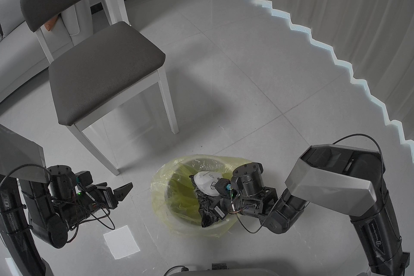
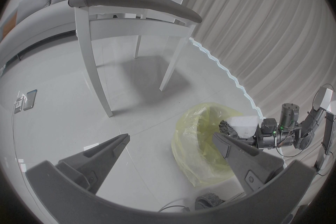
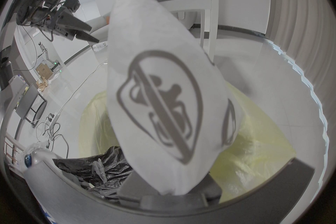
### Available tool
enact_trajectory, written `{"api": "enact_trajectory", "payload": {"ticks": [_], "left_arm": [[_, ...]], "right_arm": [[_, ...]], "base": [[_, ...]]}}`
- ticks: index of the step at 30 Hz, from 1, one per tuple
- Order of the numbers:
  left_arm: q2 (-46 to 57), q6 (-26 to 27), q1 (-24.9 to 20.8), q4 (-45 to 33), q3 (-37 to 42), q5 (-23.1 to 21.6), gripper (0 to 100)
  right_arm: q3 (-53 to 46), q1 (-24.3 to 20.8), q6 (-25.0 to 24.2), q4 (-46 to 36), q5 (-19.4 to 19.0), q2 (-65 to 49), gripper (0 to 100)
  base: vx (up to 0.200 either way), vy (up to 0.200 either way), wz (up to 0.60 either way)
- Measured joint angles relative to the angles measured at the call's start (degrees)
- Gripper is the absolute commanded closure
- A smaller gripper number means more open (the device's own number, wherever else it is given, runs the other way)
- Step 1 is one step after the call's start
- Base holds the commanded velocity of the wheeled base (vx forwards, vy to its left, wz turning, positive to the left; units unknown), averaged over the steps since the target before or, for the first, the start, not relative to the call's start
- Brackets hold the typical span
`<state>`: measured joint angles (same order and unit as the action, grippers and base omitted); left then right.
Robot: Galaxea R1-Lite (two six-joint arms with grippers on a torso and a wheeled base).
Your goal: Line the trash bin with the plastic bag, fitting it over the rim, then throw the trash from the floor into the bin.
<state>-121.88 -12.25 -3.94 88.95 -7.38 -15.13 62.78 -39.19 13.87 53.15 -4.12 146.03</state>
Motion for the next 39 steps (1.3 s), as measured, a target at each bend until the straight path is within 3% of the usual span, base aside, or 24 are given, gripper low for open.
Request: {"api": "enact_trajectory", "payload": {"ticks": [11, 27, 39], "left_arm": [[0.22, -0.37, -0.13, 0.02, 0.07, 0.02, 0], [1.21, -0.48, -0.55, 0.02, 0.66, 0.0, 0], [1.43, -1.01, -0.33, 0.02, 0.82, 0.02, 0]], "right_arm": [[-8.24, -0.9, 0.0, -1.1, 0.05, -7.41, 100], [3.04, -0.52, -0.06, -2.05, 0.07, -2.76, 100], [-10.17, -0.74, 1.89, -1.5, 0.38, -8.33, 100]], "base": [[0.0, 0.0, 0.0], [0.0, 0.0, 0.0], [0.0, 0.0, 0.0]]}}
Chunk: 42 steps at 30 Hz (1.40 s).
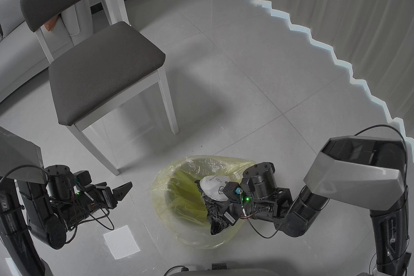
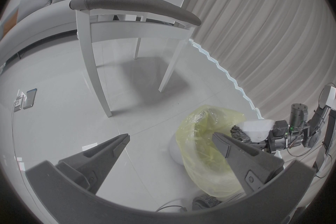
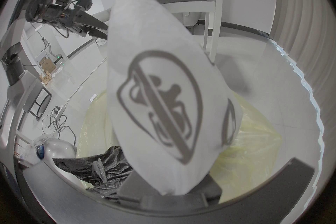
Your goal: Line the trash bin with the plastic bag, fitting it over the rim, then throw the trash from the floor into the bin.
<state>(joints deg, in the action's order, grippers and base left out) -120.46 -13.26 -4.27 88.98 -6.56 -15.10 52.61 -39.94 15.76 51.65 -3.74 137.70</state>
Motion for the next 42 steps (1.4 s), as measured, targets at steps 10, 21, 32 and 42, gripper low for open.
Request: {"api": "enact_trajectory", "payload": {"ticks": [10, 21, 32, 42], "left_arm": [[0.17, -0.23, -0.63, -0.02, -0.11, -0.02, 0], [0.72, -0.66, -0.74, 0.02, 0.22, -0.02, 0], [0.87, -0.88, -2.4, 0.0, -0.4, 0.0, 0], [0.87, -0.94, -3.45, 0.0, -1.51, 0.0, 0]], "right_arm": [[0.46, -0.28, 0.62, 3.12, 1.91, -4.83, 100], [-1.38, -2.34, 1.52, 8.86, 2.95, -2.43, 100], [-5.99, 0.0, 2.38, 11.11, 5.38, -2.28, 100], [-6.45, -0.8, -0.15, 24.47, 9.59, 1.16, 100]], "base": [[0.0, 0.0, 0.0], [0.0, 0.0, 0.0], [0.0, 0.0, 0.0], [0.0, 0.0, 0.0]]}}
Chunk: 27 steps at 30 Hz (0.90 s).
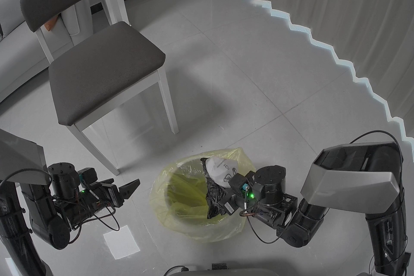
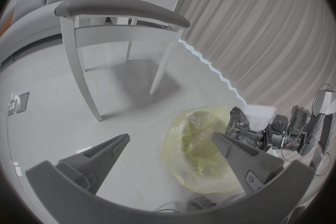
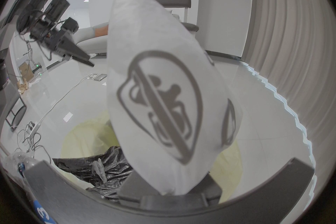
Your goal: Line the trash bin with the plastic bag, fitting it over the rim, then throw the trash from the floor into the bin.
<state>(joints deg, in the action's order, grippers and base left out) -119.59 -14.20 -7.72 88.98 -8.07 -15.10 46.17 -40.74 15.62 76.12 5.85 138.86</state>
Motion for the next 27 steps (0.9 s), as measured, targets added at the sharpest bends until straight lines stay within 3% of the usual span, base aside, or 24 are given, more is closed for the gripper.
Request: {"api": "enact_trajectory", "payload": {"ticks": [16, 17, 27], "left_arm": [[-0.95, -0.11, -1.15, 0.0, -0.83, -0.02, 0], [-1.0, -0.11, -1.18, 0.0, -0.88, -0.02, 0], [-1.06, -0.57, -1.12, 0.0, -0.63, -0.02, 0]], "right_arm": [[-6.69, -1.27, 4.74, -2.44, -2.52, 1.44, 100], [-6.34, -1.26, 4.79, -3.12, -2.62, 1.44, 0], [-1.55, -1.04, 4.69, -5.18, -3.21, 1.51, 0]], "base": [[0.0, 0.0, 0.0], [0.0, 0.0, 0.0], [0.0, 0.0, 0.0]]}}
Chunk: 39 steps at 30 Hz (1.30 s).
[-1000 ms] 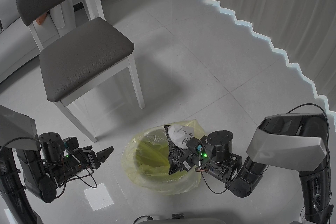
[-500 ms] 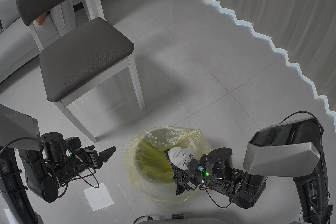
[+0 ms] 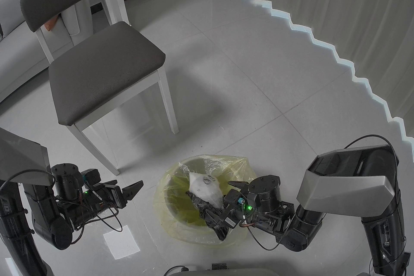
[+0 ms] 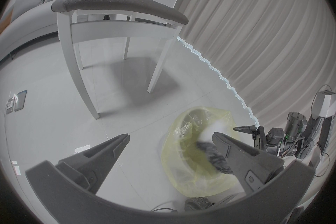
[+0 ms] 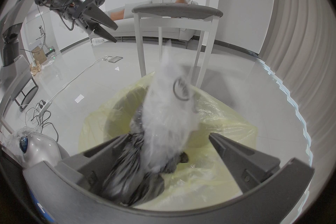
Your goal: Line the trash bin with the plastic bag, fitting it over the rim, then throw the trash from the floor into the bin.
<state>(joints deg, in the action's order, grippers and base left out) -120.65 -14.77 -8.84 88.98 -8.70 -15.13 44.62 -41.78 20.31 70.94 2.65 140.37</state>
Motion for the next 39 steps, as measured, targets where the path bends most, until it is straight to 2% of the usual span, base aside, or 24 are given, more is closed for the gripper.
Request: {"api": "enact_trajectory", "payload": {"ticks": [16, 24, 30, 39], "left_arm": [[0.01, -0.41, 0.18, 0.02, -0.16, 0.0, 0], [-0.1, -0.41, 0.05, 0.0, 0.05, 0.02, 0], [0.12, -0.2, -0.34, 0.0, 0.17, 0.95, 0], [-0.16, 0.13, -1.6, 0.0, -0.2, 3.85, 0]], "right_arm": [[0.0, 2.04, 0.0, -0.9, -0.02, -0.21, 0], [2.49, 5.42, -1.05, -2.73, 1.1, -1.23, 0], [6.46, 6.86, -10.84, -12.56, 3.58, -2.1, 0], [19.21, 8.01, -27.33, -43.5, 4.6, -4.68, 0]], "base": [[0.0, 0.0, 0.0], [0.0, 0.0, 0.0], [0.0, 0.0, 0.0], [0.0, 0.0, 0.0]]}}
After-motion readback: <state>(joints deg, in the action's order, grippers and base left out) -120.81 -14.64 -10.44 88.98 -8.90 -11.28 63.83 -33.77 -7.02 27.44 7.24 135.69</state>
